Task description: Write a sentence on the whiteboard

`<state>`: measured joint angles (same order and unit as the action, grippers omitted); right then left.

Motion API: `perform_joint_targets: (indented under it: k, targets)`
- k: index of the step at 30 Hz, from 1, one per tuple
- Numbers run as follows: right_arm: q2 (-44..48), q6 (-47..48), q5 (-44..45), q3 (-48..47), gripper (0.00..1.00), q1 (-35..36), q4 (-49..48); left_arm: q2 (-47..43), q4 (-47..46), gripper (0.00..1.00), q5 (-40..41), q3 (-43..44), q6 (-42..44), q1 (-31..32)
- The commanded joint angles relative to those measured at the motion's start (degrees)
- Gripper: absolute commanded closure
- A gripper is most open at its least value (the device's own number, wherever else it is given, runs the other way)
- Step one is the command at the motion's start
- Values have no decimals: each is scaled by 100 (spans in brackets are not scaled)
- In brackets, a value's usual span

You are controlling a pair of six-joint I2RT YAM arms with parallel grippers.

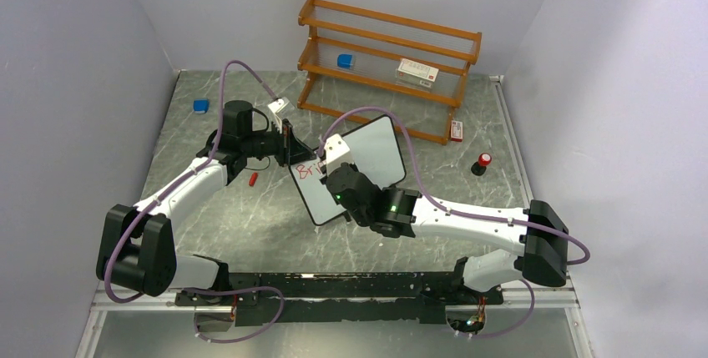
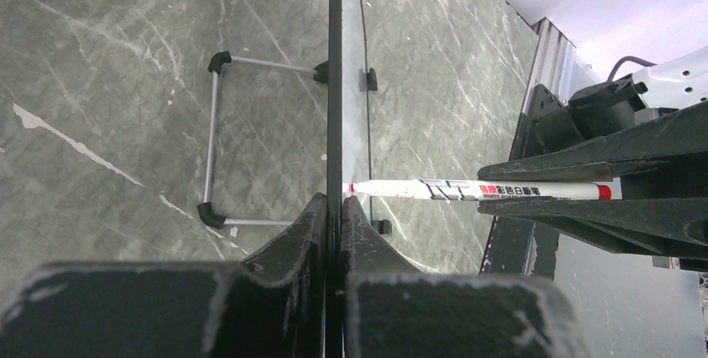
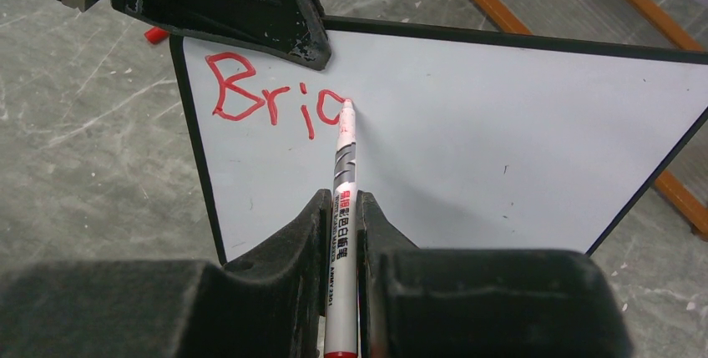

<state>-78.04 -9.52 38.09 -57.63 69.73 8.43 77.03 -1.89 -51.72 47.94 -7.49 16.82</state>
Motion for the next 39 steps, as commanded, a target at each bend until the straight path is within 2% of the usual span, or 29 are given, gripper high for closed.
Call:
perform_joint_targets:
  k: [1,26,39]
  targets:
    - [29,24,27,-40,100,-75,-198,-84,-28,95,-156,18,217,23]
    - [-41,-383,-424,-56,100,-66,916,-58,-31,95,-155,22,195,32]
    - [-41,-367,-665,-49,100,-41,598,-66,-22,95,-147,22,204,32]
